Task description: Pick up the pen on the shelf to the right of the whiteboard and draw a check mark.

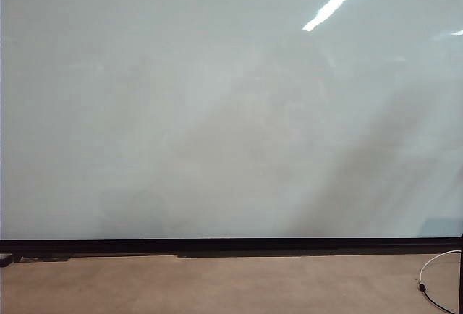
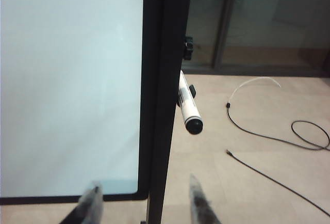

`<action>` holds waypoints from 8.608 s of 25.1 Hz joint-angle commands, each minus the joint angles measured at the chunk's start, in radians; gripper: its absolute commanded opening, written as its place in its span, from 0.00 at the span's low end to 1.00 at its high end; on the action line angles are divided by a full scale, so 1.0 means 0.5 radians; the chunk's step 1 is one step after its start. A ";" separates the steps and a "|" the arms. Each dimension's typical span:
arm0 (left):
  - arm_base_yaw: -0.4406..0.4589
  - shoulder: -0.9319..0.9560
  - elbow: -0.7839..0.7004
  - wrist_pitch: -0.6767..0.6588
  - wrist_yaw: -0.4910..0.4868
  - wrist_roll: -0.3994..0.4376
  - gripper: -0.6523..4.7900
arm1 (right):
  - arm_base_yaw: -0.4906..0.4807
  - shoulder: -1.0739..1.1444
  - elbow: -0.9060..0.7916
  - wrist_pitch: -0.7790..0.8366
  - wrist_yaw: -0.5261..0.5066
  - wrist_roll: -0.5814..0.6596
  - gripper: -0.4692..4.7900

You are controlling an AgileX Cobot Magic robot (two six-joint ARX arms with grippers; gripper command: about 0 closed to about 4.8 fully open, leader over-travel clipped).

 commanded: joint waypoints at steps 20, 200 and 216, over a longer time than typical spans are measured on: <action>0.000 0.001 0.006 0.013 0.000 0.008 0.11 | -0.066 0.718 0.185 0.711 -0.116 0.004 0.50; 0.000 0.001 0.005 0.012 -0.001 0.008 0.11 | 0.533 0.075 -0.169 0.852 0.787 0.259 0.08; 0.000 0.001 0.006 0.013 0.000 0.008 0.11 | 1.348 -0.108 -0.163 0.670 0.561 0.793 0.08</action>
